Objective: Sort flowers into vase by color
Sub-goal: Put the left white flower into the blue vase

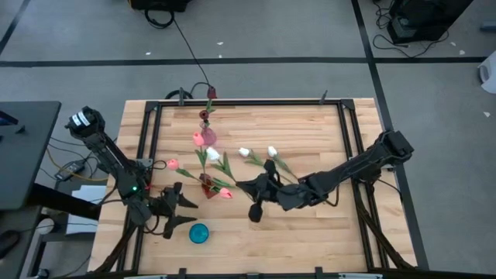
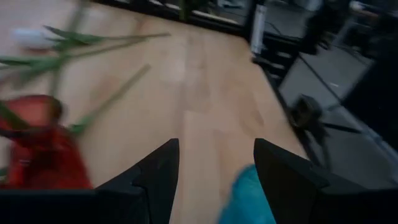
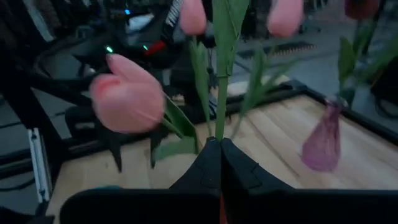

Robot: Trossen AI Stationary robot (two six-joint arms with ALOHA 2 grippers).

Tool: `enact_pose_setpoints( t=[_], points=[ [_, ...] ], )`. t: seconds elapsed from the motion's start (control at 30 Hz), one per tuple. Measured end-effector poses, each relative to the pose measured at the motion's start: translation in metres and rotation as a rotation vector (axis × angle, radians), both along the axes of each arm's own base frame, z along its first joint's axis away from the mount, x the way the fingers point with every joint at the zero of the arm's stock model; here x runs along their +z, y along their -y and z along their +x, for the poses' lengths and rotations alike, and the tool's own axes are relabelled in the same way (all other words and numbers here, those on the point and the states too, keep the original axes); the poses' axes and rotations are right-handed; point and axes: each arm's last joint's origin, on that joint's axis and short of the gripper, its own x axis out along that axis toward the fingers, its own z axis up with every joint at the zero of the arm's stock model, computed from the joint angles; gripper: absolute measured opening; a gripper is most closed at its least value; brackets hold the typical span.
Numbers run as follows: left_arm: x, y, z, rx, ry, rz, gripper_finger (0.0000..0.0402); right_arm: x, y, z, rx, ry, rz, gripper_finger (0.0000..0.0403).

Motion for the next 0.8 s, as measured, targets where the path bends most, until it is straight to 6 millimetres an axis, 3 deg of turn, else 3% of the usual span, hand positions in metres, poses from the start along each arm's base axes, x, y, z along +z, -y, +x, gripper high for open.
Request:
enact_pose_setpoints(
  t=[0.27,0.5,0.63,0.8],
  points=[
    [0.003,0.014,-0.014,-0.134,0.009,-0.052,0.0214,0.030,-0.041,-0.014,0.130,0.252,-0.076,0.0005],
    [0.003,0.016,-0.017,-0.141,0.004,-0.081,0.0214,0.039,-0.068,-0.026,0.249,0.385,-0.085,0.0005],
    [0.003,0.016,-0.018,-0.162,-0.008,-0.084,0.0214,0.021,-0.076,-0.008,0.318,0.445,-0.091,0.0005],
    [0.002,0.019,-0.019,-0.262,-0.053,-0.107,0.0214,0.003,-0.081,0.030,0.379,0.448,-0.117,0.0005]
  ],
)
